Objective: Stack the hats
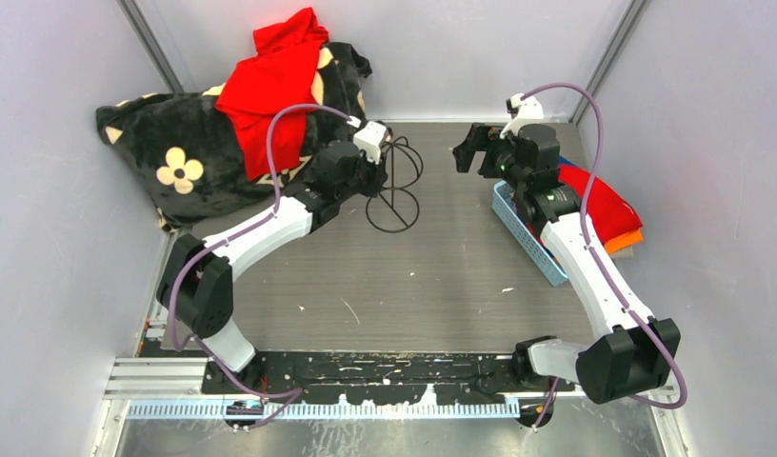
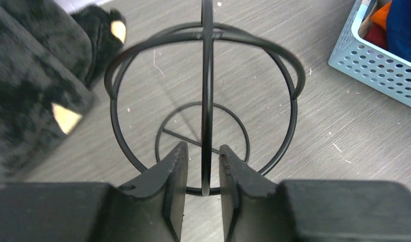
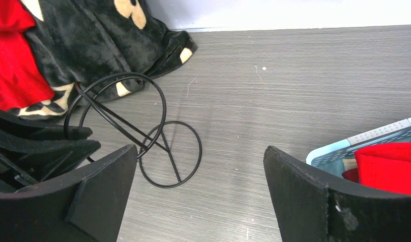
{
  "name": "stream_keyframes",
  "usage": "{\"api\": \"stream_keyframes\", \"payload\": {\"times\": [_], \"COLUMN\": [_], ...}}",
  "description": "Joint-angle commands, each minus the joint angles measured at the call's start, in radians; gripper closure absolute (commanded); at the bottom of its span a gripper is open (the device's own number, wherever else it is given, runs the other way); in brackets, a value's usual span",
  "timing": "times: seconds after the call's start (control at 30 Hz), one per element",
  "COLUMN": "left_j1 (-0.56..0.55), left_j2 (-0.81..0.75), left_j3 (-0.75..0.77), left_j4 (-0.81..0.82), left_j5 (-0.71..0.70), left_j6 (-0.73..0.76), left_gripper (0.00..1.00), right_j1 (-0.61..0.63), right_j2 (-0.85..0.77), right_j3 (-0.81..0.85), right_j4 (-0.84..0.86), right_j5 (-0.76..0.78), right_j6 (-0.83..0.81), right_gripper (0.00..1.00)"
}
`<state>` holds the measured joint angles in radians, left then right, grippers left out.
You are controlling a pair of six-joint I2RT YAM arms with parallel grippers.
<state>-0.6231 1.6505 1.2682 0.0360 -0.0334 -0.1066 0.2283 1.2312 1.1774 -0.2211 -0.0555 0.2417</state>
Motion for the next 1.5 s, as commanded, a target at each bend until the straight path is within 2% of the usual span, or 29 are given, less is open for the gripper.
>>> {"api": "stream_keyframes", "payload": {"times": [0.0,0.07,0.3,0.57,0.83,1.1,1.3,1.4,1.47], "left_j1": [0.006,0.006,0.005,0.003,-0.011,-0.013,-0.013,-0.013,-0.013], "left_j2": [-0.049,-0.056,-0.125,-0.220,-0.258,-0.307,-0.325,-0.331,-0.332], "left_j3": [-0.024,-0.029,-0.030,0.029,0.085,0.055,0.031,0.021,0.018], "left_j4": [-0.003,0.001,-0.026,-0.148,-0.249,-0.244,-0.233,-0.230,-0.232], "left_j5": [0.008,0.013,0.007,-0.008,-0.009,-0.007,0.000,0.000,0.000], "left_j6": [-0.023,-0.026,-0.036,-0.058,-0.124,-0.131,-0.135,-0.135,-0.135], "left_gripper": [0.63,0.56,0.52,0.45,0.44,0.43,0.43,0.43,0.43], "right_j1": [0.004,0.004,0.005,-0.004,-0.034,-0.207,-0.242,-0.258,-0.273], "right_j2": [0.003,0.004,0.005,0.094,0.023,-0.039,-0.018,0.002,0.007], "right_j3": [0.005,0.004,0.029,0.189,0.030,-0.154,-0.203,-0.220,-0.232], "right_j4": [0.055,0.054,0.035,-0.258,-0.331,-0.297,-0.265,-0.247,-0.236], "right_j5": [0.021,0.023,0.072,0.448,0.632,0.558,0.559,0.554,0.546], "right_j6": [-0.007,-0.007,-0.005,0.062,0.185,0.241,0.238,0.234,0.236], "right_gripper": [0.00,0.00,0.00,0.00,0.00,0.00,0.00,0.03,0.08]}}
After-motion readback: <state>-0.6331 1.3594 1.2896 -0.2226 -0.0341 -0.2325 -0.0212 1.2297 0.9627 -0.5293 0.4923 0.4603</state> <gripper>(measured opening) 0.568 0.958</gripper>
